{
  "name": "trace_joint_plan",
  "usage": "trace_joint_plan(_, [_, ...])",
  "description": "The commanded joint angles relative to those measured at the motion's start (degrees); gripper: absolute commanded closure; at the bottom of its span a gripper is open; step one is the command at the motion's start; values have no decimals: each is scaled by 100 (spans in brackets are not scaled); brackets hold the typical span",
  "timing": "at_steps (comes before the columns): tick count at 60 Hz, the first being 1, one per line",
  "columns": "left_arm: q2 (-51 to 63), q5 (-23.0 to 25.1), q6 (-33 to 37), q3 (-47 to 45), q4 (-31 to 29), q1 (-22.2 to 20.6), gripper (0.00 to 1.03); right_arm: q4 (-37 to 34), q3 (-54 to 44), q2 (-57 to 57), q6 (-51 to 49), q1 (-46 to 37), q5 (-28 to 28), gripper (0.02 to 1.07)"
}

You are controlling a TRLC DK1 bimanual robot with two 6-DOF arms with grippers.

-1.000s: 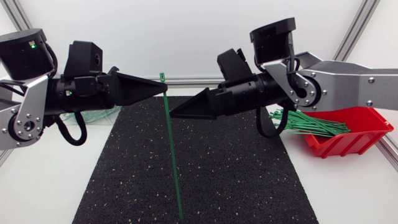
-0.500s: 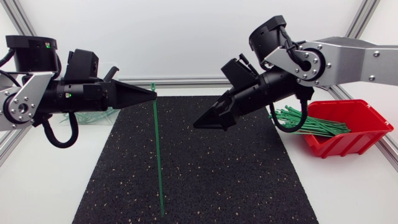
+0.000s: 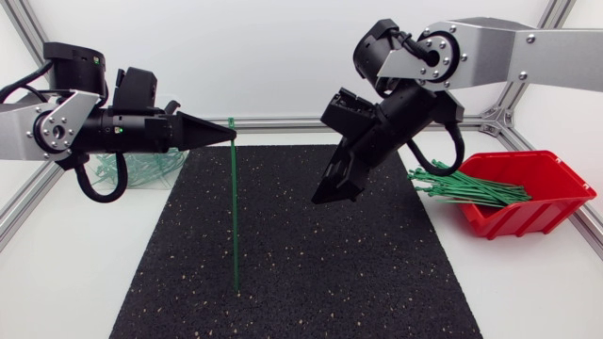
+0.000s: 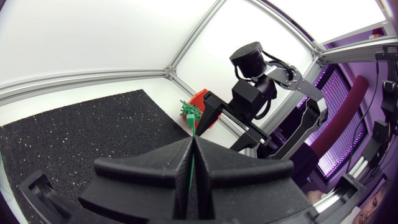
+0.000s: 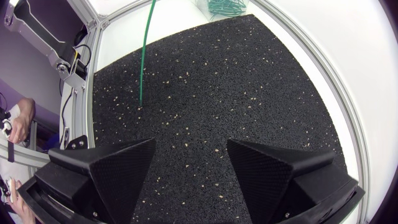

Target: Take a green cable tie from the red box, thread the tail through the head to close it, then place it in the transparent bin on the left.

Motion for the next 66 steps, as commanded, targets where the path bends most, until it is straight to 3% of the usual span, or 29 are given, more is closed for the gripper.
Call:
trace_joint_plan(1, [168, -43, 135, 265, -56, 33, 100, 88, -180, -85, -101, 249, 185, 19])
trace_joint_plan(8, [239, -70, 153, 353, -100, 16, 100, 264, -330, -137, -30, 609, 800, 6])
trace_joint_plan(22, [432, -96, 188, 520, -223, -37, 100, 2329, -1569, -840, -751, 1436, 1819, 11])
trace_joint_plan(28, [546, -87, 197, 617, -311, -46, 100, 2988, -1964, -876, -1234, 1831, 2593, 7])
trace_joint_plan(39, [634, -52, 197, 740, -689, -63, 100, 3595, -2342, -770, -1876, 2385, 3560, 7])
trace_joint_plan(51, [669, -43, 179, 1082, -1436, -63, 100, 4474, -2694, -638, -2799, 2798, 4157, 7])
trace_joint_plan(55, [740, -43, 170, 1276, -1734, -99, 100, 5071, -2931, -629, -3273, 2930, 4351, 7])
trace_joint_plan(60, [836, -52, 109, 1425, -1910, -90, 100, 5282, -3028, -665, -3555, 3070, 4377, 7])
trace_joint_plan(66, [1170, -61, 100, 1662, -2262, -90, 100, 6003, -3327, -638, -4082, 3220, 4579, 7])
